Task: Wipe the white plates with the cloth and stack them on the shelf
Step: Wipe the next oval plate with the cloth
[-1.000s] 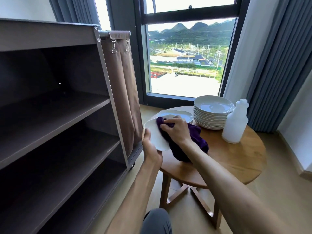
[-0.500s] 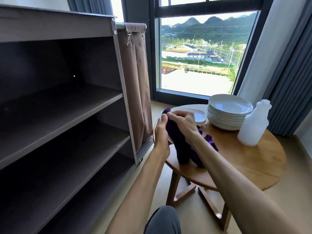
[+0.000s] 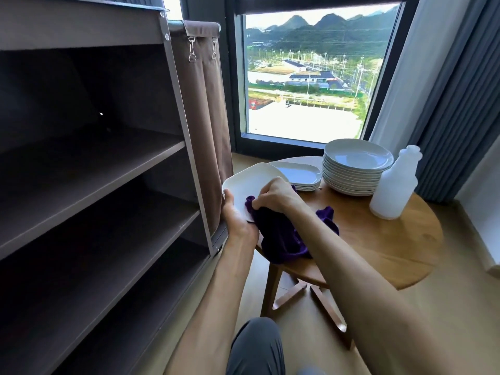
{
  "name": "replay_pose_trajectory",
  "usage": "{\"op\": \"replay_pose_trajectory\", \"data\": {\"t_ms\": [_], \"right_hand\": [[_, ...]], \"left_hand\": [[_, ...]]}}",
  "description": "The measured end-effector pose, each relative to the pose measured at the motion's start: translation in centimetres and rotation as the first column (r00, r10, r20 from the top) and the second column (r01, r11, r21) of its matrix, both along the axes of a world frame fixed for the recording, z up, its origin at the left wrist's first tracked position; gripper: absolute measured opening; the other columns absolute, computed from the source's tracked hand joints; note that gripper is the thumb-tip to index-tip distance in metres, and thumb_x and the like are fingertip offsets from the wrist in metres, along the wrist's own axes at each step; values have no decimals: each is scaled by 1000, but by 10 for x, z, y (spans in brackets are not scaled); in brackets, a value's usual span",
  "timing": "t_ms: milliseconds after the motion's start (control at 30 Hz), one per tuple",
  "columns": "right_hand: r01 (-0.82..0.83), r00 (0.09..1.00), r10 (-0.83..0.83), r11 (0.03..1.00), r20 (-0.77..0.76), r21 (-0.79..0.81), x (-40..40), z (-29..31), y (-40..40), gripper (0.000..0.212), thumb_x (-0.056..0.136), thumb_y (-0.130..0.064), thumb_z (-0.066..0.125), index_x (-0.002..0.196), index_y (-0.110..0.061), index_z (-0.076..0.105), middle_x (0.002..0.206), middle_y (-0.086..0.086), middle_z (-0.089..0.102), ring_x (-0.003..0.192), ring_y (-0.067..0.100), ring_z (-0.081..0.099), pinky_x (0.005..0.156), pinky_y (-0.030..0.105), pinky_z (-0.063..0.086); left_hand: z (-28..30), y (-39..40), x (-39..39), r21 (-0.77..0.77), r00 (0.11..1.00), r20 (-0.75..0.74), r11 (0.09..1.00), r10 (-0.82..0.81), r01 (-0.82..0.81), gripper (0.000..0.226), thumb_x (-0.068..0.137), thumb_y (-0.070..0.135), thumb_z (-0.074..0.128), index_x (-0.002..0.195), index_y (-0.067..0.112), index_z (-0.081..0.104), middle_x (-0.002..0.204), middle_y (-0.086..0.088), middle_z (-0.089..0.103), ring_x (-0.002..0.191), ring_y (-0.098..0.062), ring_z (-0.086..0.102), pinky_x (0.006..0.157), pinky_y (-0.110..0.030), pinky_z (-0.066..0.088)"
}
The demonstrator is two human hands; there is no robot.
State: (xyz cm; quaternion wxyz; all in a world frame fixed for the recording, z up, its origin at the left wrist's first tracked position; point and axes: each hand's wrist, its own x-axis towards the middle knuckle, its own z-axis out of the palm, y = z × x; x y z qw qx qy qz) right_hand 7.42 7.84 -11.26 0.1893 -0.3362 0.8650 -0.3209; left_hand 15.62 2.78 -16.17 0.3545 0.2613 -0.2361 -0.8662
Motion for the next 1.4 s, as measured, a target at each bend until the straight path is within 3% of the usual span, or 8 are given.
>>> {"op": "replay_pose_trajectory", "data": {"t_ms": [300, 500, 767, 900, 1000, 1167, 1300, 1400], "right_hand": [[330, 923, -358, 924, -140, -192, -21, -17, 2, 23, 82, -26, 71, 103, -19, 77, 103, 10, 74, 102, 32, 68, 86, 36, 53], [567, 791, -598, 796, -132, -211, -21, -37, 25, 94, 72, -81, 60, 133, -11, 52, 138, 19, 50, 132, 37, 42, 104, 53, 36], [374, 888, -380, 925, 258, 72, -8, -21, 46, 100, 84, -89, 15, 151, -21, 44, 145, 15, 53, 134, 37, 47, 110, 46, 33], [523, 610, -111, 800, 784, -294, -6, -24, 53, 72, 95, -77, 31, 117, -16, 64, 120, 6, 68, 117, 27, 61, 110, 40, 44], [653, 483, 86, 627, 871, -424, -10, -30, 54, 65, 96, -71, 39, 116, -17, 68, 114, 12, 75, 112, 30, 68, 105, 42, 51], [685, 555, 88, 515, 827, -515, -17, -20, 52, 63, 84, -62, 56, 127, -18, 67, 117, 12, 74, 110, 32, 71, 105, 49, 52], [552, 733, 73, 516, 676, -654, -2, -11, 50, 46, 105, -52, 43, 131, -18, 58, 123, -3, 68, 110, 7, 63, 88, 10, 47], [234, 942, 46, 619, 333, -750, 7, -13, 40, 55, 107, -53, 32, 147, -20, 52, 150, -11, 41, 129, -7, 36, 98, 8, 25]], "left_hand": [[-6, -1, -2, -136, 997, -4, 987, 82, -81, 55, 100, 59, 50, 129, 15, 64, 120, -17, 71, 114, -38, 66, 106, -55, 50], [0, 5, -12, -278, 990, -23, 950, 138, -139, 55, 101, 52, 49, 140, 13, 56, 125, -17, 68, 121, -38, 63, 101, -53, 55], [-2, 31, -28, -293, 996, -54, 952, 77, -90, 57, 93, 53, 58, 134, 14, 59, 133, -23, 63, 123, -42, 61, 103, -57, 53], [-3, 32, -34, -418, 994, -44, 902, 103, -112, 65, 92, 53, 58, 146, 19, 51, 136, -15, 63, 123, -33, 62, 102, -51, 55], [-1, 31, -30, -428, 994, -38, 898, 98, -105, 67, 89, 52, 59, 148, 22, 50, 138, -14, 61, 125, -34, 61, 103, -53, 54], [3, 26, -19, -407, 993, 1, 907, 121, -110, 52, 101, 38, 55, 150, 22, 45, 137, -13, 60, 121, -31, 62, 103, -50, 55], [10, 27, -16, -433, 982, 81, 894, 168, -118, 44, 108, 30, 48, 151, 24, 43, 136, -8, 61, 116, -24, 64, 97, -38, 59], [11, 29, -23, -396, 965, 119, 902, 234, -170, 45, 107, 25, 50, 151, 19, 45, 138, -11, 62, 120, -27, 65, 103, -43, 55]]}}
